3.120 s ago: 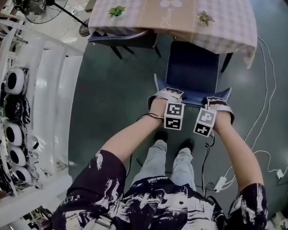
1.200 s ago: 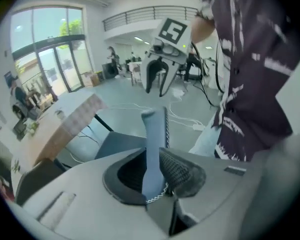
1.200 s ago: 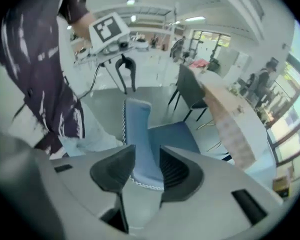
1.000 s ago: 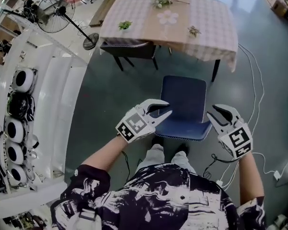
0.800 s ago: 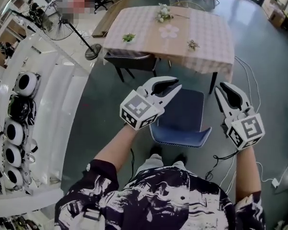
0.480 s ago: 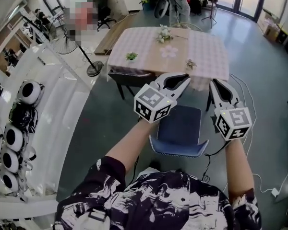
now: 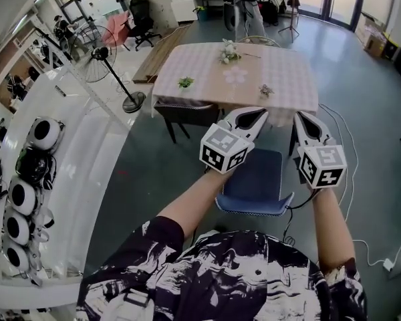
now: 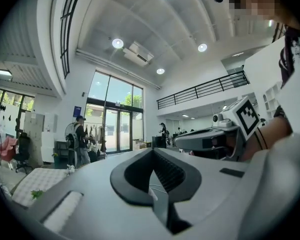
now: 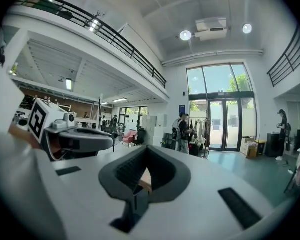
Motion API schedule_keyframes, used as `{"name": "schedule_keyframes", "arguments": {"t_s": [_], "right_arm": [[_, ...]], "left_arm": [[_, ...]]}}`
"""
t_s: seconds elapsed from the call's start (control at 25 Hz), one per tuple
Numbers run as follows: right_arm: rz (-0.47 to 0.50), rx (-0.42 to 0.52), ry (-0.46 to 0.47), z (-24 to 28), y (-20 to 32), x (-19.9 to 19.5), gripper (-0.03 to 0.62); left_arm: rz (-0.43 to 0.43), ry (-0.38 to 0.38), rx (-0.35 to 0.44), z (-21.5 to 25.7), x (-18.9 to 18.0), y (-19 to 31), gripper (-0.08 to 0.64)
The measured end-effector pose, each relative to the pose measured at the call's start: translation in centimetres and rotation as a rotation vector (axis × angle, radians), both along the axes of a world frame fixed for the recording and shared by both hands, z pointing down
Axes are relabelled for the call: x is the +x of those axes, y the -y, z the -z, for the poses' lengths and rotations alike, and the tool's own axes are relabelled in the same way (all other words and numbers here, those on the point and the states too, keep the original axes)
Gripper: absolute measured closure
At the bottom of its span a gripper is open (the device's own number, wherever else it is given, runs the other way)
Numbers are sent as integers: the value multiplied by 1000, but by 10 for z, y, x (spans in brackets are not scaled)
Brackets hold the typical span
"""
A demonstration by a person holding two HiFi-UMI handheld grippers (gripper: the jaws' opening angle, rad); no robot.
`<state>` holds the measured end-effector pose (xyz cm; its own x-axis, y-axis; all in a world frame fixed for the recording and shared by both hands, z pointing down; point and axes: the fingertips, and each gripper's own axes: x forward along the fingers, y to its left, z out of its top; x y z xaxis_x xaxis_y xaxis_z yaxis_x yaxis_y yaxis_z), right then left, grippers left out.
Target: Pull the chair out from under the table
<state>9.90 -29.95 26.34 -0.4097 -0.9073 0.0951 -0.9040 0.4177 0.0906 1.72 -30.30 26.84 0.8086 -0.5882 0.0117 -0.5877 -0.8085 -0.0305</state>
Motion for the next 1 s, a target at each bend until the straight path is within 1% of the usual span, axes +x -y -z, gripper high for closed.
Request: {"name": "schedule_keyframes", "arguments": {"t_s": [0.28,0.6,1.0], "right_arm": [[18,6,-7,3,-6,-8,589],[16,30,-2,7,-10,-6,589],[39,37,-15,10,-15,-13,590]], "left_arm": [[9,6,14,9,-1,-3,555],[15,22,27,12,1,-7,556],[28,36,26,16,-4,-9,557]]}}
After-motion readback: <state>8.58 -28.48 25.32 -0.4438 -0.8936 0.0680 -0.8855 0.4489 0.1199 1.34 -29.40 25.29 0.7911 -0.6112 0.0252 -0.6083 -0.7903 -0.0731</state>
